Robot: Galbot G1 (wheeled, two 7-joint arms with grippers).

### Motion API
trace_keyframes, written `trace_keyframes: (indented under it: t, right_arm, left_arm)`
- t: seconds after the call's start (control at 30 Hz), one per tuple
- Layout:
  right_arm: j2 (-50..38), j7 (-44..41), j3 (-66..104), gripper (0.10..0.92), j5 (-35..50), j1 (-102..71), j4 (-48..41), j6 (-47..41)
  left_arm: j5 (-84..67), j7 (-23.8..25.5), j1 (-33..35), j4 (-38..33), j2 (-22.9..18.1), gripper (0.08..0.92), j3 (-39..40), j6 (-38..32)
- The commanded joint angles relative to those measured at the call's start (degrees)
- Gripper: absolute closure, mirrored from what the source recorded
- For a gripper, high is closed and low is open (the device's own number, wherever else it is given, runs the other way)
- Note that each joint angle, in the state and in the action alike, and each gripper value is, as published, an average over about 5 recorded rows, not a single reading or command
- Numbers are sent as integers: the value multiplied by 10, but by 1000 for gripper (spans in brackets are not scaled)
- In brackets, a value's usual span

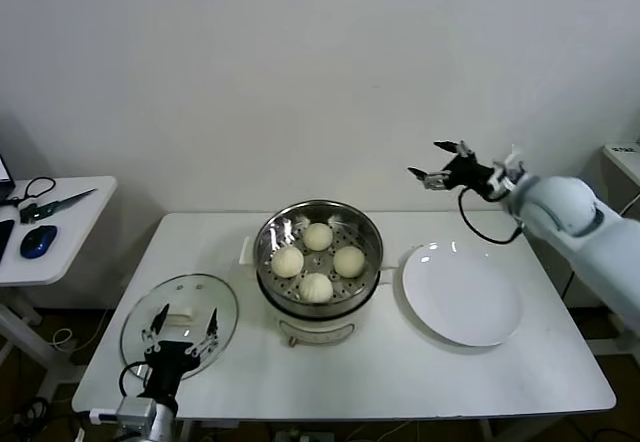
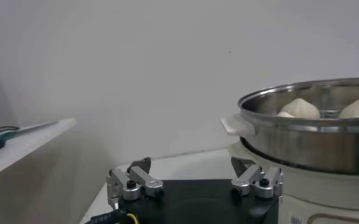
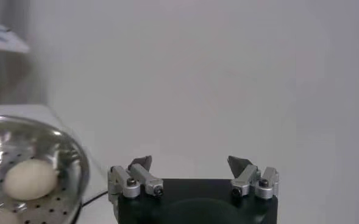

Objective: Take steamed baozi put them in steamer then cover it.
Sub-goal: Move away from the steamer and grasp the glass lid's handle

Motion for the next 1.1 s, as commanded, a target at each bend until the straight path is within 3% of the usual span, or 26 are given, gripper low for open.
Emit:
trace_keyframes:
  t: [0.03,0.4,0.6,0.8,1.1]
  right_arm:
    - [124,47,628,203,-86,-649,25,195]
    - [311,33,594,203,-120,-737,25,335]
    - [365,52,548,203,-158,-746,26,361]
    - [393,55,519,203,-165,-747,24,367]
    - [407,56,515,203,-163,-746,21,376]
  left_arm:
    - [2,4,-7,4,10,177,1,-4]
    - [54,-11,9,22,28,177,0,-45]
    - [308,-106,1,52,51,177,-24,-115]
    - [603,-209,-22,151,98,177,-46,-152]
    - [706,-251,-57,282,130,177,-38,-153]
